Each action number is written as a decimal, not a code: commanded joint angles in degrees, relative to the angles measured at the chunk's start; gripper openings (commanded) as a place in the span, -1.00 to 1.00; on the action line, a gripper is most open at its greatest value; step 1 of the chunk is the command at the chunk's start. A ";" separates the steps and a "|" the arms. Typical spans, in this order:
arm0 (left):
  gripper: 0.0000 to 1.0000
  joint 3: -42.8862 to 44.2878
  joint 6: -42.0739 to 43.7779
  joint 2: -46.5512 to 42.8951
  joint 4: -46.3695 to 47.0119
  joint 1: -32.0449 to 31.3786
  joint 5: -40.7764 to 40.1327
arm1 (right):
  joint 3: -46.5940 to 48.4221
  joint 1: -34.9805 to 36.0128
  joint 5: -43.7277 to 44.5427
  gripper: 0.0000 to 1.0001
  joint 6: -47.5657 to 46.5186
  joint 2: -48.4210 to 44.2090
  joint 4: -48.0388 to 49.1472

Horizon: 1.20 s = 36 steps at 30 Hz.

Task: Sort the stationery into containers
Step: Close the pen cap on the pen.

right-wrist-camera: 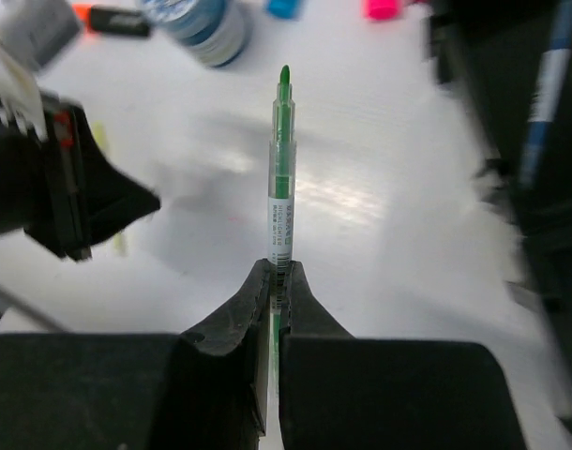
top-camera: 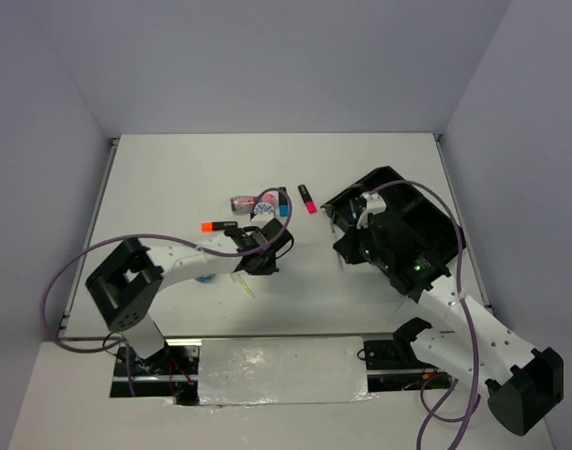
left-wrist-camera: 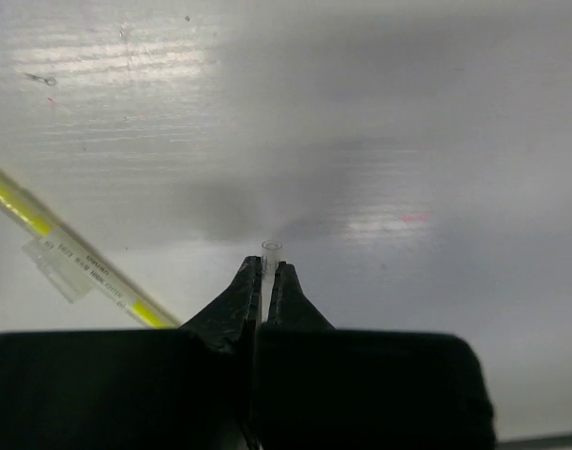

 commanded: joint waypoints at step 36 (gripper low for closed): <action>-1.00 -19.84 9.28 -52.54 46.54 0.18 8.04 | -7.37 38.32 16.01 -1.00 8.03 -2.87 44.08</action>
